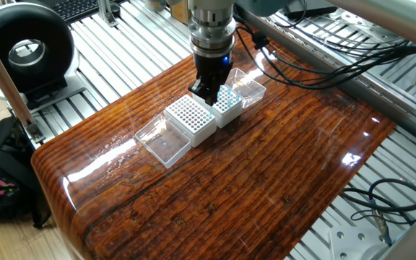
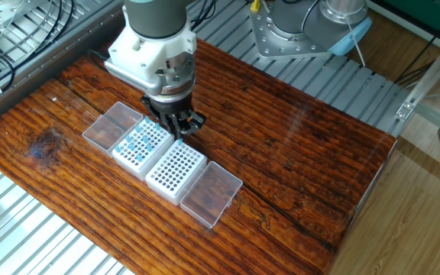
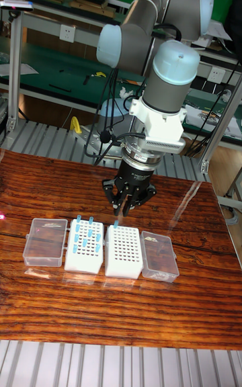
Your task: Transfer all medium pipette tips from one holder to another
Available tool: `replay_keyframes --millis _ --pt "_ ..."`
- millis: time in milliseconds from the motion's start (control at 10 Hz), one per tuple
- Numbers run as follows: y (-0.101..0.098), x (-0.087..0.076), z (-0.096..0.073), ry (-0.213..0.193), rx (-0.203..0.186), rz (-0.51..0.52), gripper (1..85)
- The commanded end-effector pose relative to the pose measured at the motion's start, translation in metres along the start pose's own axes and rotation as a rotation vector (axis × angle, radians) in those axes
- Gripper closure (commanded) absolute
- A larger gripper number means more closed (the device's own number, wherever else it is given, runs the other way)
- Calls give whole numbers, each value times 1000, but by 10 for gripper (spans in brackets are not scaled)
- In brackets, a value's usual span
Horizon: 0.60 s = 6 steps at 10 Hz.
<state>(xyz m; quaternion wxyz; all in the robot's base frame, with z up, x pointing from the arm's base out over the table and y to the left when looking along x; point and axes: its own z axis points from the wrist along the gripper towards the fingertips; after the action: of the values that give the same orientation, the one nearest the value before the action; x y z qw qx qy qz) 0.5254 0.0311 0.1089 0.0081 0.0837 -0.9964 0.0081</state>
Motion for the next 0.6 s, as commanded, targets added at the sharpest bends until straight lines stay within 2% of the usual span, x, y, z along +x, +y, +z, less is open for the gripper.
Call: replay_keyframes --millis 0,100,200,300,400,500 --pt "-3 -6 -5 -3 -15 -10 600" --pt "-7 -13 -8 -14 -25 -5 600" --pt "-15 -22 -10 -32 -10 -5 600" --pt "-24 -37 -12 -57 19 -2 600" --pt "-40 -52 -12 -87 65 -12 600" --pt "-46 -63 -5 -94 63 -13 600"
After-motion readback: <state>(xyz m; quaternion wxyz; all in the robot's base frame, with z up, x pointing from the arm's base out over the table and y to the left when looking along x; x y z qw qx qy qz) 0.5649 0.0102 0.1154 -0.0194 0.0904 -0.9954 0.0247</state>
